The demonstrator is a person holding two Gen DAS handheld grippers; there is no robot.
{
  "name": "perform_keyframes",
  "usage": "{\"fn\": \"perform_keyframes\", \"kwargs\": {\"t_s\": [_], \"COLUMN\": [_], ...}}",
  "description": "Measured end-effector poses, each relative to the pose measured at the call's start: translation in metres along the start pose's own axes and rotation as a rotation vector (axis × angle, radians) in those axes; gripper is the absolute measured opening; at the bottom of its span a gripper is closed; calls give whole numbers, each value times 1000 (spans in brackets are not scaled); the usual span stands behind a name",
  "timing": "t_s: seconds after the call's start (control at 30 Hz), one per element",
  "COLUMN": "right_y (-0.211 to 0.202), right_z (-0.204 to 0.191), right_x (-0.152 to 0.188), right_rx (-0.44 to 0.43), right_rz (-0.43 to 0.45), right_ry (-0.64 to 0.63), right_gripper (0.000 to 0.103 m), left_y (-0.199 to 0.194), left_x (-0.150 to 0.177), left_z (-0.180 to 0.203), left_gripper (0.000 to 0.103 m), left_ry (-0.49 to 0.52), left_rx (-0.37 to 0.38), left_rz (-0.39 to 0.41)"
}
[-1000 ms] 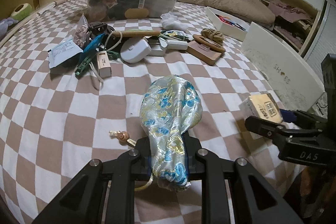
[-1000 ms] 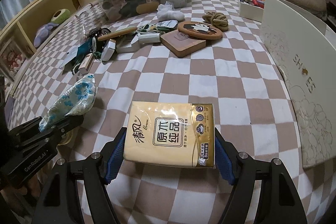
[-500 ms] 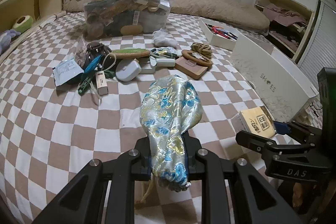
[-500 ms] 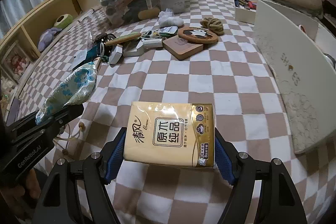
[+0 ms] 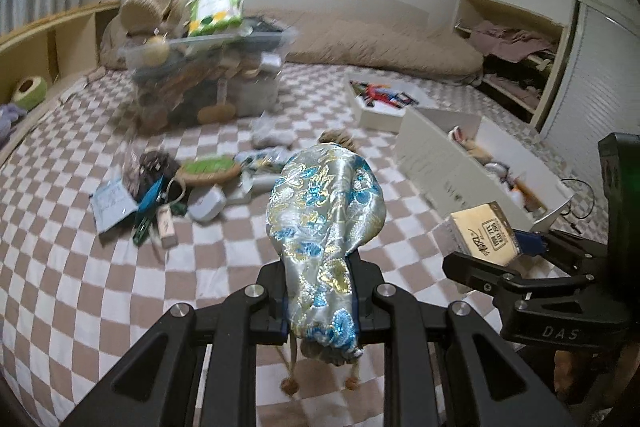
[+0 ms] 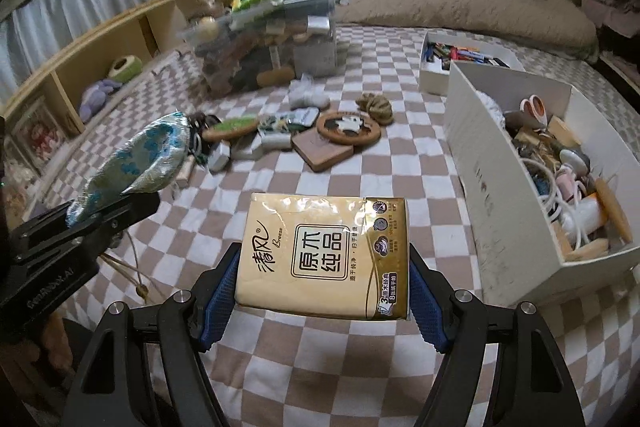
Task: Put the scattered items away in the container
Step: 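Carry the pouch and tissue pack in both tools over the white box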
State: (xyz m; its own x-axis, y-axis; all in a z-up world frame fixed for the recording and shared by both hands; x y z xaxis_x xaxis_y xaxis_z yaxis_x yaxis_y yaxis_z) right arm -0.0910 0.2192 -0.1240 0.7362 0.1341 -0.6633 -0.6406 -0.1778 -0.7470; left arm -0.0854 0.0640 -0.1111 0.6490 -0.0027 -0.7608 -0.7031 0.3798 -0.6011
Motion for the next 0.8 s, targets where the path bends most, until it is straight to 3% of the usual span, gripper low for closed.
{"fn": "perform_keyframes", "kwargs": {"t_s": [0.43,0.67,0.8], "right_y": [-57,-80,-91], "right_z": [37,74,103], "right_x": [-29,-49,-66], "right_rx": [-6,-25,-22], "right_rz": [139,189,219], "right_ry": [41,72,106], "right_gripper": [76,76,76], "left_y": [-8,-2,4], "left_x": [-41,-67,-89], "left_z": [49,83,105], "left_gripper": [21,21,21], "left_ry": [47,72,113], "left_rx": [90,180,196], "left_rz": [64,85,110]}}
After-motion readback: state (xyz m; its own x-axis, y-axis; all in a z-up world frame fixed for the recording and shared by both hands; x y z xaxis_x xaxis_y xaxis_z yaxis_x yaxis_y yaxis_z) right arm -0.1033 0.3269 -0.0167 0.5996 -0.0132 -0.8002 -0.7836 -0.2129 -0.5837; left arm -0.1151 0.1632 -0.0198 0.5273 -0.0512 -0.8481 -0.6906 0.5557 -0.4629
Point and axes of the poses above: each gripper's, at about its wrist camera, not at the fingertips, and y roughly the way its jaws point, z to its right, x to its underside, the point moved 2 cm from there along y, roughly the way its jaws point, and after that the axes turned 8 degrees about x, right-handed, at the moved point
